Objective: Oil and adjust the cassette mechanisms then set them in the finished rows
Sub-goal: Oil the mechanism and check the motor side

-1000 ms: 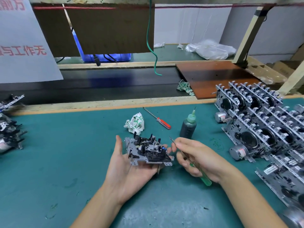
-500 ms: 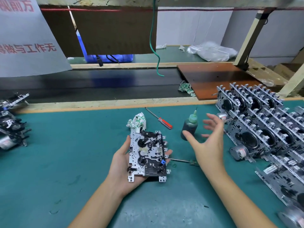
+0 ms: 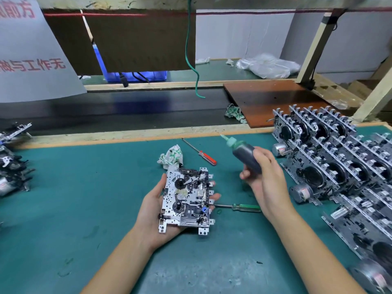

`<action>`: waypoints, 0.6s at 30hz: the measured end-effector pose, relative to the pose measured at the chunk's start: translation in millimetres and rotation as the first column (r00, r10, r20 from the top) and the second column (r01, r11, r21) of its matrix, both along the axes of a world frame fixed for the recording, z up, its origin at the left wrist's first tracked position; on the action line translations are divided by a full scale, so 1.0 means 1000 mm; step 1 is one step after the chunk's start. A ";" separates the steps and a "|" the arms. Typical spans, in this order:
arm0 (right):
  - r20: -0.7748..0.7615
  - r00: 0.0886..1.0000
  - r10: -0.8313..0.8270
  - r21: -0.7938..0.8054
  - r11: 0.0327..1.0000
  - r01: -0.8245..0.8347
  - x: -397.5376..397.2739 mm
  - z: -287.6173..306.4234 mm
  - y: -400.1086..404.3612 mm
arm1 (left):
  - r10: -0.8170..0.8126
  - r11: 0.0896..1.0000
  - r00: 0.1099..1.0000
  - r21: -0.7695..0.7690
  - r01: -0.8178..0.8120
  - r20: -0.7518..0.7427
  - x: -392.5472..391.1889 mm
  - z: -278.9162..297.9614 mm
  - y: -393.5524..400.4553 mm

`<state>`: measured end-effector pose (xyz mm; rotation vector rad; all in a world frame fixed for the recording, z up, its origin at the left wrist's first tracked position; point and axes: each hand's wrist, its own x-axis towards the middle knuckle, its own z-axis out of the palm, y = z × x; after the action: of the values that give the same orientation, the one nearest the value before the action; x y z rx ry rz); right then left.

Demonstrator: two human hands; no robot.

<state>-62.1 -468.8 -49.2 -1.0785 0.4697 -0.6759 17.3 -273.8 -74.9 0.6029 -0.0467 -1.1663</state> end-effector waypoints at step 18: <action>0.006 0.995 -0.104 -0.097 0.990 0.104 -0.001 0.003 0.022 | -0.022 1.000 0.995 -0.022 0.020 -0.094 0.000 0.003 -0.001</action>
<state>-62.9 -447.2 -46.3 -1.1512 0.4989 -0.7976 17.2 -274.4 -71.4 0.5292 0.0147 -1.2119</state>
